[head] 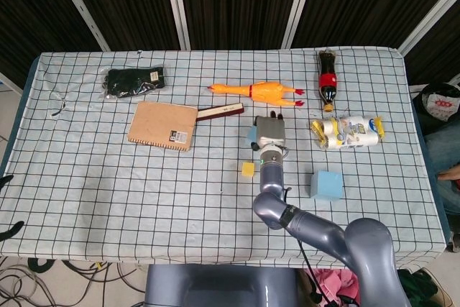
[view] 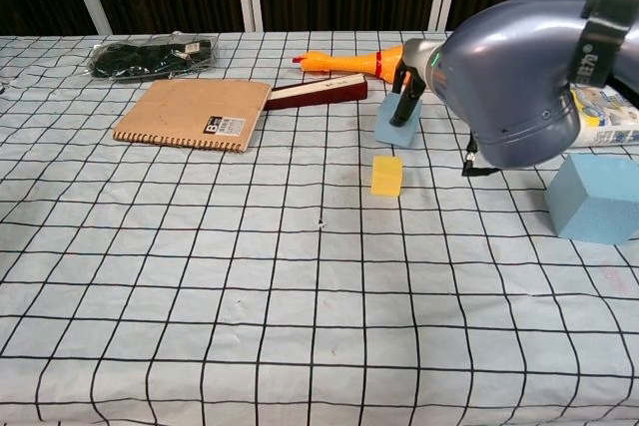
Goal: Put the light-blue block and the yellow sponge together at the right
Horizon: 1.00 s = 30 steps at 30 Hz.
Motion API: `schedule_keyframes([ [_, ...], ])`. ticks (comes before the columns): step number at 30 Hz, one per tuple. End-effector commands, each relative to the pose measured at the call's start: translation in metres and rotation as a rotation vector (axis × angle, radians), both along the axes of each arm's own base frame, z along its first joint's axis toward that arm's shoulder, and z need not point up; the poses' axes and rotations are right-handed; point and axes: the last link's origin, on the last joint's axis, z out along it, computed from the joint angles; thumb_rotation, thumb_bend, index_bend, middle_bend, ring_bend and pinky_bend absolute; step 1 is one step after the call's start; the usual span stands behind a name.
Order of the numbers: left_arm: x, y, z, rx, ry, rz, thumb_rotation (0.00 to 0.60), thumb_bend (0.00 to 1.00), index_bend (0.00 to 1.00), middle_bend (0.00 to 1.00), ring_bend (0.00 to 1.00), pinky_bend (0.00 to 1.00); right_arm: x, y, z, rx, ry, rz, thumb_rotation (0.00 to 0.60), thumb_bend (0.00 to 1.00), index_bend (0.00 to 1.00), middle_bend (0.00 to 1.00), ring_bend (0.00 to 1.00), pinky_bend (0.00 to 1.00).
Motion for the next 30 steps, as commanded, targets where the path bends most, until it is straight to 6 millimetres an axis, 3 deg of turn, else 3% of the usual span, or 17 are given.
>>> schedule_keyframes([
  [1, 0.0, 0.0, 0.0, 0.0, 0.0, 0.001, 0.6, 0.03, 0.17, 0.06, 0.0, 0.0, 0.001, 0.001, 0.006, -0.003, 0.001, 0.033, 0.6, 0.35, 0.47, 0.41, 0.08, 0.09],
  [6, 0.0, 0.0, 0.0, -0.003, -0.003, 0.002, 0.6, 0.03, 0.17, 0.06, 0.0, 0.0, -0.003, 0.013, 0.023, 0.034, 0.013, 0.091, 0.6, 0.33, 0.47, 0.4, 0.08, 0.09],
  [11, 0.002, -0.001, 0.001, -0.002, -0.005, -0.003, 0.6, 0.03, 0.17, 0.06, 0.0, 0.0, -0.016, 0.039, 0.056, 0.041, 0.015, 0.138, 0.6, 0.31, 0.47, 0.39, 0.08, 0.09],
  [19, 0.003, -0.002, 0.001, 0.001, -0.011, -0.005, 0.6, 0.03, 0.17, 0.05, 0.0, 0.0, -0.054, 0.084, 0.106, 0.039, -0.034, 0.132, 0.6, 0.31, 0.47, 0.39, 0.08, 0.09],
  [24, 0.002, -0.003, 0.001, 0.007, -0.008, 0.0, 0.6, 0.03, 0.17, 0.05, 0.0, 0.0, -0.086, 0.11, 0.123, 0.033, -0.02, 0.128, 0.6, 0.31, 0.47, 0.39, 0.08, 0.09],
  [30, 0.002, -0.002, 0.001, 0.012, -0.006, 0.002, 0.6, 0.03, 0.17, 0.06, 0.0, 0.0, -0.107, 0.134, 0.123, 0.031, -0.014, 0.103, 0.6, 0.31, 0.47, 0.39, 0.08, 0.09],
])
